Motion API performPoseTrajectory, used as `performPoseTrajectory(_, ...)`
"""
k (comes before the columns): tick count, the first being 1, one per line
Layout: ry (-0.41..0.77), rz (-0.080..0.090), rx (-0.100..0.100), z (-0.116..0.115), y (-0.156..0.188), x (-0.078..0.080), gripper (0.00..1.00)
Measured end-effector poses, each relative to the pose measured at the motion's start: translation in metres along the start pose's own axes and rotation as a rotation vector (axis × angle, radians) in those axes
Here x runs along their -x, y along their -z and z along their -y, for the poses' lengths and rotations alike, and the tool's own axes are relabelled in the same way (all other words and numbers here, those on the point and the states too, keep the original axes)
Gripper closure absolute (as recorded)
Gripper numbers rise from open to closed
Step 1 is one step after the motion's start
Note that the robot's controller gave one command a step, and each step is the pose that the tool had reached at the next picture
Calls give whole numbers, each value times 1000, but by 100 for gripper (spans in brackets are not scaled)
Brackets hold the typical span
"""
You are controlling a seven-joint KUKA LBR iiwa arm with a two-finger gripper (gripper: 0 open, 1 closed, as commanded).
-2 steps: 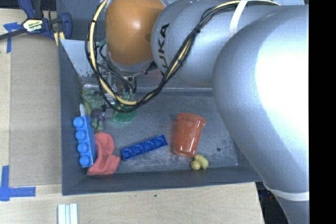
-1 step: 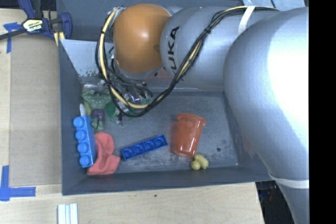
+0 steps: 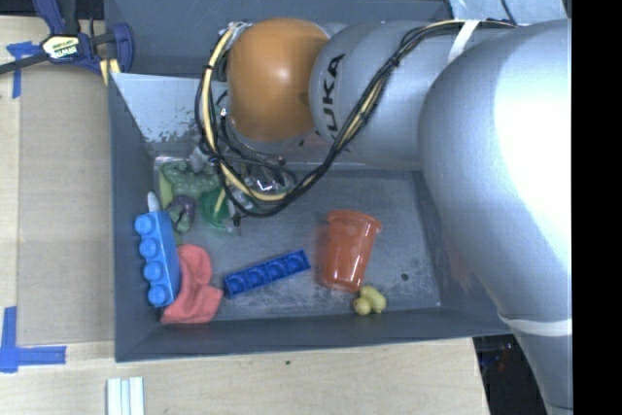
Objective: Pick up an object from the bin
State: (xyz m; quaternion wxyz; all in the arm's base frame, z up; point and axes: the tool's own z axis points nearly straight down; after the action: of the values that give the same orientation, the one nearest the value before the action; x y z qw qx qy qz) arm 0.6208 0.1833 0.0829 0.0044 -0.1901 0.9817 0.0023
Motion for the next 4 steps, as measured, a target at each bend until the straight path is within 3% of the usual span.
performPoseTrajectory(1, 289, 7, -4, -2, 2, -2, 100)
performPoseTrajectory(2, 289, 7, -4, -2, 2, -2, 100)
performPoseTrajectory(3, 558, 10, -6, 4, 9, -7, 100)
performPoseTrajectory(4, 647, 26, -1, 16, -2, -9, 100)
